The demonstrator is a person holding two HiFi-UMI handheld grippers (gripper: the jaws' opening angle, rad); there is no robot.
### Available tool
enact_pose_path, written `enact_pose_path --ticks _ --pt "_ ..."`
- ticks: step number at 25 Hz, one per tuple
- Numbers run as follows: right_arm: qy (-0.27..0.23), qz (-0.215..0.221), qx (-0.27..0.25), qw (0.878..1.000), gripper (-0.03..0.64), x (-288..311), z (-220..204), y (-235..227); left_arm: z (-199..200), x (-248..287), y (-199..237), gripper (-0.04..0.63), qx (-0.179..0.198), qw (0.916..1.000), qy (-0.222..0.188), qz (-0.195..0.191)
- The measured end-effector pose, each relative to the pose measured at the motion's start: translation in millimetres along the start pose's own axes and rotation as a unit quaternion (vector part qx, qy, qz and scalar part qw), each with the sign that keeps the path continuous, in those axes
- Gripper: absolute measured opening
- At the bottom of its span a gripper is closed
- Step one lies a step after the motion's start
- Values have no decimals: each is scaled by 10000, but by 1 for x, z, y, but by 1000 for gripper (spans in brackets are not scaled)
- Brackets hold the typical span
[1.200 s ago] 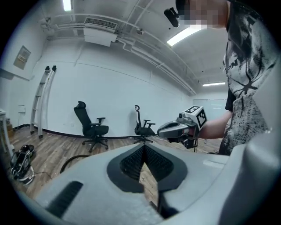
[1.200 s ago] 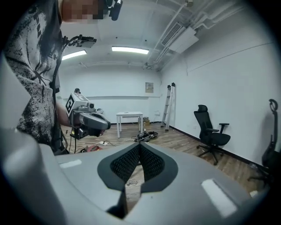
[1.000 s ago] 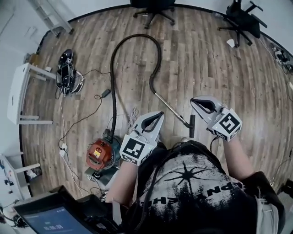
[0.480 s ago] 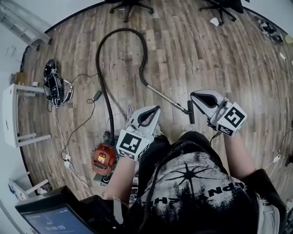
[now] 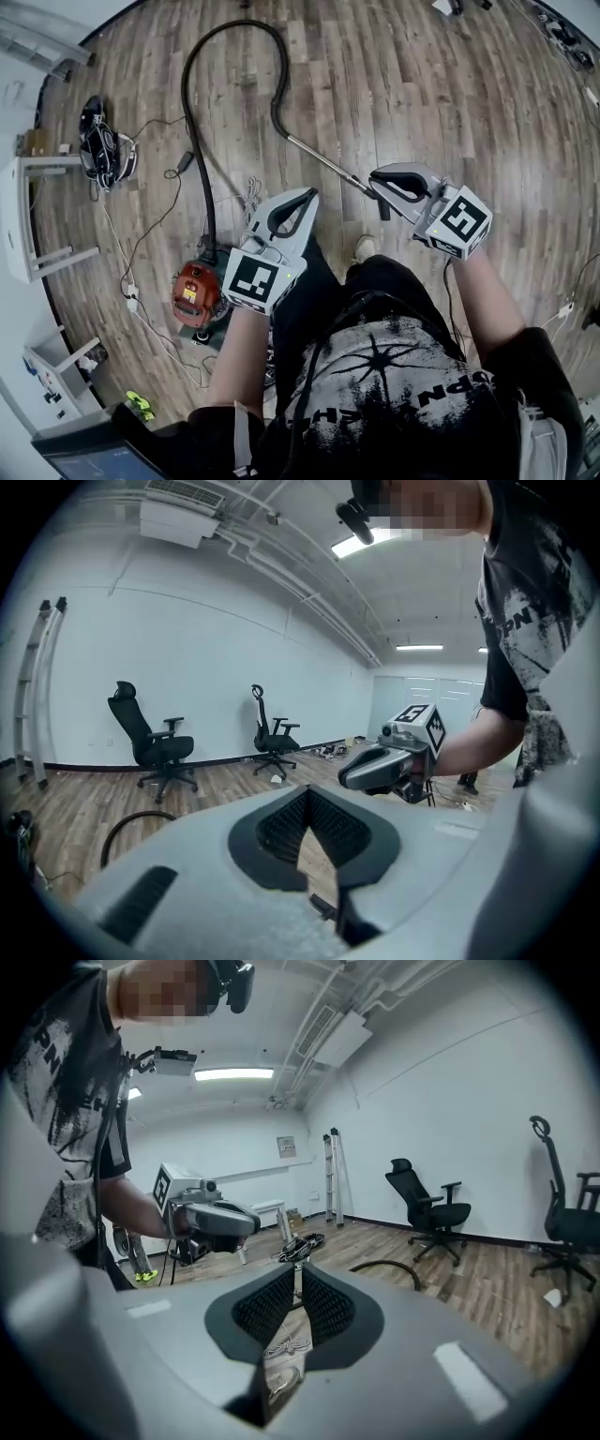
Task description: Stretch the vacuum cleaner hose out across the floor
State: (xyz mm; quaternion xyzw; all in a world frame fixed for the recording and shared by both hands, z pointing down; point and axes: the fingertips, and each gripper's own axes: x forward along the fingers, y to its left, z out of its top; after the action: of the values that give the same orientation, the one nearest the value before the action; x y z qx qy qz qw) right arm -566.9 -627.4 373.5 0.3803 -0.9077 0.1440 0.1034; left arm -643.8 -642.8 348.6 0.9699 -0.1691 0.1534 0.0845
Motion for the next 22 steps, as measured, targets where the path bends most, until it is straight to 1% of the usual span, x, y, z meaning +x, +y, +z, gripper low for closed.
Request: enact_pose_path --ticks 3,5,6,8,9,11,13,16,20,22 --pt "286 -28 66 9996 54 11 -20 -5 -15 11 7 0 -163 9998 80 -110" --pt "477 -86 63 9988 77 23 -34 -14 -22 21 20 0 -225 9995 124 -203" --pt "565 -145 95 9983 96 31 -42 -22 -24 26 29 0 -294 9992 75 -249" --pt "756 -285 237 9965 123 49 -63 -41 -25 34 54 0 -445 9984 -158 -308" --pt "873 -353 308 9951 138 60 -76 -52 -26 37 69 0 -457 9982 -250 -296" --pt "1138 -450 424 9916 161 86 -110 -75 -38 46 101 0 -441 9984 -282 -235" --pt "1425 -449 549 9872 178 115 -153 -92 -64 55 131 0 -551 9981 -213 -153" --pt "1960 -393 705 9773 202 160 -239 -116 -117 78 162 0 -698 9974 -127 -121" --pt "2717 -580 832 9570 225 204 -376 -149 -195 117 173 0 -681 9973 -165 -231" --pt "3028 -635 811 9475 225 222 -440 -166 -238 134 180 0 -693 9974 -26 -219"
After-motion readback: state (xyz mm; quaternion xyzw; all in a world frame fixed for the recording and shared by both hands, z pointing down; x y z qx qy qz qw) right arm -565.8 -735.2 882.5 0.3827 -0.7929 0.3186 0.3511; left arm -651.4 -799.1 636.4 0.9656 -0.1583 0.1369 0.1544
